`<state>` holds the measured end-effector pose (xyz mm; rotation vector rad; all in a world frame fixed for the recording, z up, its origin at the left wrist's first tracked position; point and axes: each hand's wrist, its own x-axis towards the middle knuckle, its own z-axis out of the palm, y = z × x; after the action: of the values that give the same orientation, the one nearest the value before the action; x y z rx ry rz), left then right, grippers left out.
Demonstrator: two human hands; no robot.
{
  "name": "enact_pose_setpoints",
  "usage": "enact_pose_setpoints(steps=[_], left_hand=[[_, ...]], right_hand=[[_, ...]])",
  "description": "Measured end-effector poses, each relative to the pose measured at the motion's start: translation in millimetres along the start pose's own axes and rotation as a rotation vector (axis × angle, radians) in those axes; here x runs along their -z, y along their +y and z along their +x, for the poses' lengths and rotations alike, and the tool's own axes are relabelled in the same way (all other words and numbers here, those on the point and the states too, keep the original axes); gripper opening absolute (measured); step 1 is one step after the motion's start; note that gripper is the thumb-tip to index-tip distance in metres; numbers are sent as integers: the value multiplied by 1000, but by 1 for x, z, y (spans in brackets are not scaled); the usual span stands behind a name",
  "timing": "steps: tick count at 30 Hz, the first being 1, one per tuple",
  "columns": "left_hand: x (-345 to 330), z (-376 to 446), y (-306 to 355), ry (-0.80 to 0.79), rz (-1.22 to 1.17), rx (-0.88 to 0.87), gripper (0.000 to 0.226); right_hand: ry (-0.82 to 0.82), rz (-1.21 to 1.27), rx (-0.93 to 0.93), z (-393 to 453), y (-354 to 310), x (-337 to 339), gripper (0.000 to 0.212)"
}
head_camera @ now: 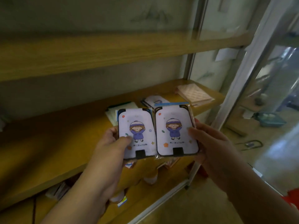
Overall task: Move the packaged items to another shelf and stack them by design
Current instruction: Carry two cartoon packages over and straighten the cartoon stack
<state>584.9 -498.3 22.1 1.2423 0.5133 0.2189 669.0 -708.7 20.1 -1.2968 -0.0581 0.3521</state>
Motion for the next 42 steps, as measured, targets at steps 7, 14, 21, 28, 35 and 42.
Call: enact_pose_setpoints(steps=[7,14,21,28,35,42], left_hand=[[-64,105,13,14,56,16,40],[-124,184,7,129,298,-78,45],[-152,218,-4,245,638,-112,35],[-154,206,-15,328,1007,-188,49],[-144,156,-20,496,780,-367,41],[-123,119,-22,537,716,-404,45]], right_hand=[[77,41,21,79,-10,40,21],[70,19,-22,143,-18,74,32],[-66,-55,-47,201,-35,99,17],[-269,-212,-33,246,-45,108,21],[-446,-333,-8,276,-42,67,16],[-480,-752,298,297,-29,15,22]])
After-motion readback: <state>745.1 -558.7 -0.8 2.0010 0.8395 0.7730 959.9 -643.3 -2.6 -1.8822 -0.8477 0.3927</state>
